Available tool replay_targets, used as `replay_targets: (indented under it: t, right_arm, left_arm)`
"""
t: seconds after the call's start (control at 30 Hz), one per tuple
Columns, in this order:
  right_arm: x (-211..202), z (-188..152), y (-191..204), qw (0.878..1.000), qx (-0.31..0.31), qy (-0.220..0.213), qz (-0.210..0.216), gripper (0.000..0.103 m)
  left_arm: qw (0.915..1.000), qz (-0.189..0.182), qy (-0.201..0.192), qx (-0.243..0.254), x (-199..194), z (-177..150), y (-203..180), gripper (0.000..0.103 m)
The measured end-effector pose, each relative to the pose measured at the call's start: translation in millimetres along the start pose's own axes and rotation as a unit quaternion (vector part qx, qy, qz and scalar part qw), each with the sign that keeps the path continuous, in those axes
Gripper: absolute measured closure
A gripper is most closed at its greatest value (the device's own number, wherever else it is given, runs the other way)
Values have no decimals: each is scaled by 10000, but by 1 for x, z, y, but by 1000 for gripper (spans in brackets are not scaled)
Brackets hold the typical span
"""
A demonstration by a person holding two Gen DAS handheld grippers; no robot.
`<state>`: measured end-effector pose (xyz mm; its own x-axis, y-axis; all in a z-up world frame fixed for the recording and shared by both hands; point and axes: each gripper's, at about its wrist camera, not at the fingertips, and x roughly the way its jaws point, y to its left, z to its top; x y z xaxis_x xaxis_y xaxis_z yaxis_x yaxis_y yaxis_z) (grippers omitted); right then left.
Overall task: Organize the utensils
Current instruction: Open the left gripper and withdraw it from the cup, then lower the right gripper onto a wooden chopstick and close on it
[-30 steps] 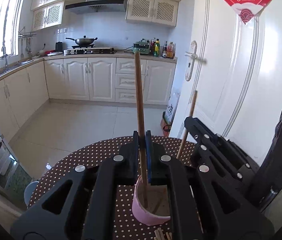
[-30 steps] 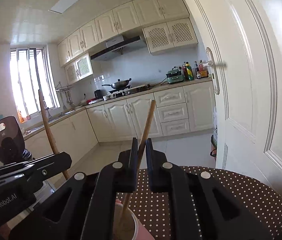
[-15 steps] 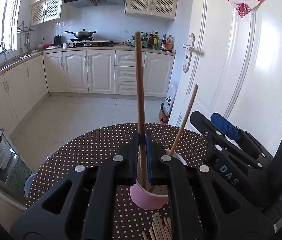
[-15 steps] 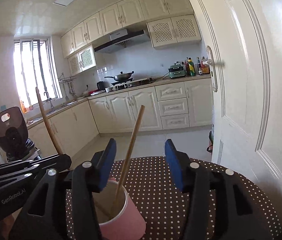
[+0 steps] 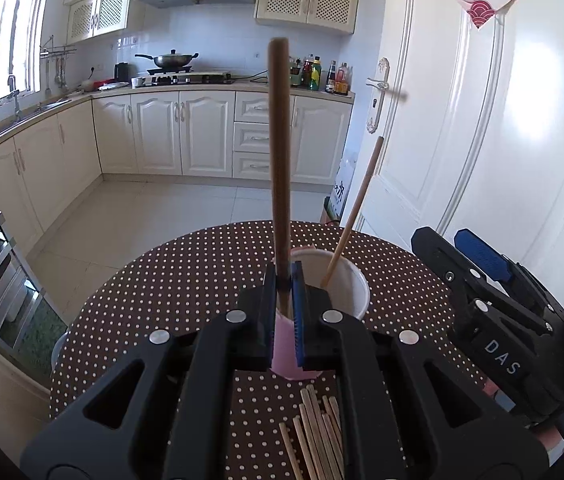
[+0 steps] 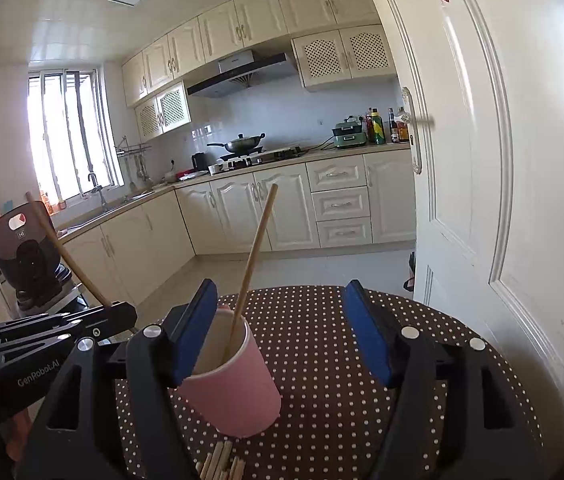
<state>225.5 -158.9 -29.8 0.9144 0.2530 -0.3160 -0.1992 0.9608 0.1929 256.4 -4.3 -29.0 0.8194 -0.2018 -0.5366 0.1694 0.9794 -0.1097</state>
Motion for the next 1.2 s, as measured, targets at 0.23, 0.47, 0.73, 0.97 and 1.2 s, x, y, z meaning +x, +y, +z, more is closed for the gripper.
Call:
replay_targets:
  t: [0.23,0.47,0.73,0.97,1.2]
  right_arm:
    - [-10,-6,-4,9999,15,138,11,33]
    - [-29,-21,-7,9997,97,237,8,23]
    - [-44,-33,-5,9990,59,440,48,18]
    - [-46,-51,-4,9962,47,864,42,17]
    - [-45,-71,-5,9922,159,1240,1,16]
  left_arm:
    - [10000,28,-8,24,-11,-10,-4,69]
    - [9999,75,-94,69,-24,-22,-9,47]
    - [9999,114,52,23,-31,-43,-5,44]
    - [9996,126,251,-82,-33,-65,-2,41]
    - [9985,199,496,-108,-32,-87,4,40]
